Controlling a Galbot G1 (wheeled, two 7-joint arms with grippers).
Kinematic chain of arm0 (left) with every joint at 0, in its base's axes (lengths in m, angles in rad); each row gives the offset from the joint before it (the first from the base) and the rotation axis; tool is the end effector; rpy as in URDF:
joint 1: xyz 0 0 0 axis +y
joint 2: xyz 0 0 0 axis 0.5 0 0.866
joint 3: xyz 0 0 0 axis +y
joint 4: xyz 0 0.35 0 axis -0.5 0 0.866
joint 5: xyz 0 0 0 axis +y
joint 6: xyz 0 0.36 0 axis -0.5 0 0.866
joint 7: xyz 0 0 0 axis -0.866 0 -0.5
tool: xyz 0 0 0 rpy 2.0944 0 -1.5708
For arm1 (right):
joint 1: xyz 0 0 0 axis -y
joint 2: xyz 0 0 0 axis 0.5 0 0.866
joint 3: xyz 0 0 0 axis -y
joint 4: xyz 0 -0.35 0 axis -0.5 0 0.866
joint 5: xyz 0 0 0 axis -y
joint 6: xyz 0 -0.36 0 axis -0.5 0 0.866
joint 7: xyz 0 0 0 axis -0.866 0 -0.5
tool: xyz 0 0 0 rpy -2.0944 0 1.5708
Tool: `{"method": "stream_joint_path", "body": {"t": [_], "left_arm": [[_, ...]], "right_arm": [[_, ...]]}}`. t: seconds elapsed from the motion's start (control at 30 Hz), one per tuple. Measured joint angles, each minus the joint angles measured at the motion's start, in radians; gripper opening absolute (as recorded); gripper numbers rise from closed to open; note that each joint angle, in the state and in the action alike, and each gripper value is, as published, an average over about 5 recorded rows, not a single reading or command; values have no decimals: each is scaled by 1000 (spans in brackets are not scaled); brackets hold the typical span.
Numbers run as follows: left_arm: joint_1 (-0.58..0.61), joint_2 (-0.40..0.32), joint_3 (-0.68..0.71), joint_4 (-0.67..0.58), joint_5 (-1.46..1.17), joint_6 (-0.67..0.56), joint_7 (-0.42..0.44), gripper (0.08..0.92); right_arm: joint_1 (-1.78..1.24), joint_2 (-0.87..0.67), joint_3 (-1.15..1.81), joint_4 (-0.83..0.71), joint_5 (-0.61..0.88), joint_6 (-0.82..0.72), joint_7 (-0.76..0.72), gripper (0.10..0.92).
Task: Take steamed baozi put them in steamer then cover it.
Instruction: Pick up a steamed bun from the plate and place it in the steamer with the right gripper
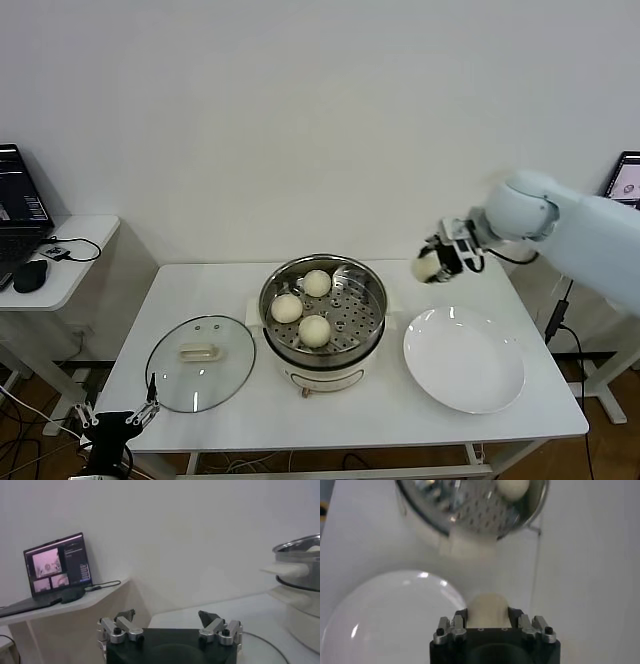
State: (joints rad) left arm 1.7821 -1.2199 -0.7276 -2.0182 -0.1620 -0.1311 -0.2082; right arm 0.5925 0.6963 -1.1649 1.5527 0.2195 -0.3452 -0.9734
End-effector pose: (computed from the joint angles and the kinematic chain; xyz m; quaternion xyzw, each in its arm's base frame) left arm 0.1286 0.1285 -0.3317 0.0916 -0.9868 -0.1257 0.0458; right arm 0.5046 -0.0443 -0.0075 0.4890 -0.5757 0.6063 0.2487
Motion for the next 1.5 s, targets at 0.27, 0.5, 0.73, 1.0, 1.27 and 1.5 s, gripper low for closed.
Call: {"method": "stream_joint_path", "body": {"t": [0.27, 0.5, 0.73, 1.0, 1.27, 1.5], "left_arm": [[-9, -6, -4, 0, -2, -1, 0, 823], [1, -11, -18, -8, -5, -1, -1, 823], [0, -12, -29, -7, -10, -2, -2, 823], [-10, -12, -23, 0, -10, -2, -2, 823], [-9, -12, -22, 0, -10, -2, -2, 823], [-6, -13, -22, 0, -10, -3, -2, 823]], "right_arm": [[59, 127, -66, -3, 120, -61, 37, 547], [17, 241, -86, -61, 157, -105, 67, 551], [-56, 322, -102, -136, 153, -137, 84, 551], [-116, 371, -107, -195, 136, -154, 101, 551], [-151, 396, -100, -224, 128, -165, 118, 569], [-152, 390, -79, -223, 131, -172, 132, 724]]}}
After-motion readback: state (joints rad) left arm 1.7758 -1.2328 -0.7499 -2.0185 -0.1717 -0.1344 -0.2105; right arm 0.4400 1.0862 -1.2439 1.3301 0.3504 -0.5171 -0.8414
